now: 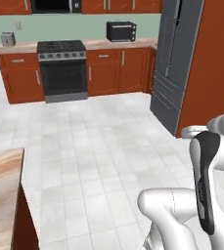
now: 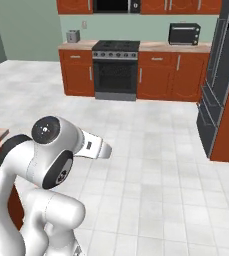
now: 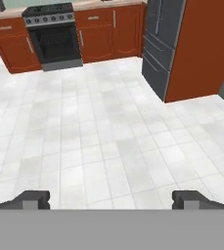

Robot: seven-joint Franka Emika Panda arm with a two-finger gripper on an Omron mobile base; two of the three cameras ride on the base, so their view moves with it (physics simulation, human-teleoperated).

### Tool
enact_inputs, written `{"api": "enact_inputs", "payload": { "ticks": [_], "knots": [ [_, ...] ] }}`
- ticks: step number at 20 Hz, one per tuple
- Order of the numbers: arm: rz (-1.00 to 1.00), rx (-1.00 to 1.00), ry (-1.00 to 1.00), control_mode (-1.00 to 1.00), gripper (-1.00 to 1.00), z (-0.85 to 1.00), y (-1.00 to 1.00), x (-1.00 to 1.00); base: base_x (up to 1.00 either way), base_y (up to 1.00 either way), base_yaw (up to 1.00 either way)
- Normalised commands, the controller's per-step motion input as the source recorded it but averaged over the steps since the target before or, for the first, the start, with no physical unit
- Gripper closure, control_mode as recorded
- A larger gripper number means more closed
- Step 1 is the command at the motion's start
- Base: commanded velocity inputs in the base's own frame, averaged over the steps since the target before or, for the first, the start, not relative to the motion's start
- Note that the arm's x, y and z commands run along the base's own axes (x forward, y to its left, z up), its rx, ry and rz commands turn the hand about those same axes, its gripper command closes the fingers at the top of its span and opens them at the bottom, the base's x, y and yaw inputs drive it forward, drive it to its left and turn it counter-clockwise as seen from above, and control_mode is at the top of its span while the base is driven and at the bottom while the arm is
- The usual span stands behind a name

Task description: Take the fork and place it on the left side of the plate. Then take the spoon and place it on the right side of the plate. Make sure they're directly next to the plate.

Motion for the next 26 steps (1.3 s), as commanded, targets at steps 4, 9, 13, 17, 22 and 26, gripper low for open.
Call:
{"api": "enact_inputs", "payload": {
  "ticks": [4,9,13,17,22,26],
  "knots": [
    [0.00,0.00,0.00,1.00,-1.00,0.00,0.00,0.00,1.00,0.04,-0.21],
    [0.00,0.00,0.00,1.00,-1.00,0.00,0.00,0.00,1.00,0.11,-0.24],
    [0.00,0.00,0.00,1.00,-1.00,0.00,0.00,0.00,1.00,0.16,-0.26],
    [0.00,0.00,0.00,1.00,-1.00,0.00,0.00,0.00,1.00,0.30,-0.28],
    [0.00,0.00,0.00,1.00,-1.00,0.00,0.00,0.00,1.00,0.38,-0.28],
    [0.00,0.00,0.00,1.00,-1.00,0.00,0.00,0.00,1.00,0.54,-0.30]
  ]
}}
